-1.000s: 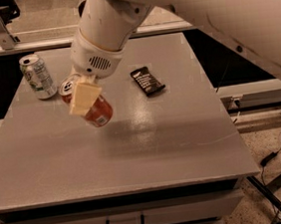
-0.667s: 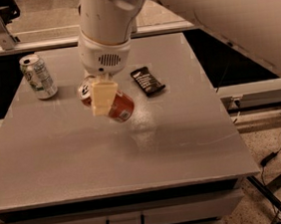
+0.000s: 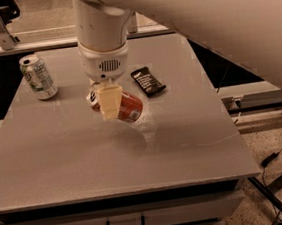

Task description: Knock coke can over

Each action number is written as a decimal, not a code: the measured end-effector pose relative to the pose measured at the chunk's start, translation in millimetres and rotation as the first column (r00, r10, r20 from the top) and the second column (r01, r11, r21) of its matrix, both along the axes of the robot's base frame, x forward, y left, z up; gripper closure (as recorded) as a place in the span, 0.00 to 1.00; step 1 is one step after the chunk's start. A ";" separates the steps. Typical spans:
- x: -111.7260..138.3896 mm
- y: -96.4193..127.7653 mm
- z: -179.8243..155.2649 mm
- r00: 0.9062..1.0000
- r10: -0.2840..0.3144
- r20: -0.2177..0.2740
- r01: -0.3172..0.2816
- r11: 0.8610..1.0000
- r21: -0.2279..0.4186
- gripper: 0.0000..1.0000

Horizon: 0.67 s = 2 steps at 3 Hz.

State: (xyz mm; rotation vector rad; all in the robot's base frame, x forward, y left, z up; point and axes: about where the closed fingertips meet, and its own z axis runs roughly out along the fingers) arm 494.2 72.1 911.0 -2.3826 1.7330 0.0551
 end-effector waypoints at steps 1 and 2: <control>1.1 3.4 -11.1 1.000 0.016 -0.009 -0.017 0.999 -0.037 0.43; -4.6 2.8 -20.4 0.999 0.039 -0.021 -0.040 0.998 -0.058 0.11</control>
Offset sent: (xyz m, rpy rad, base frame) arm -0.0091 -0.0034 -0.0257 -0.0972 0.0381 0.0550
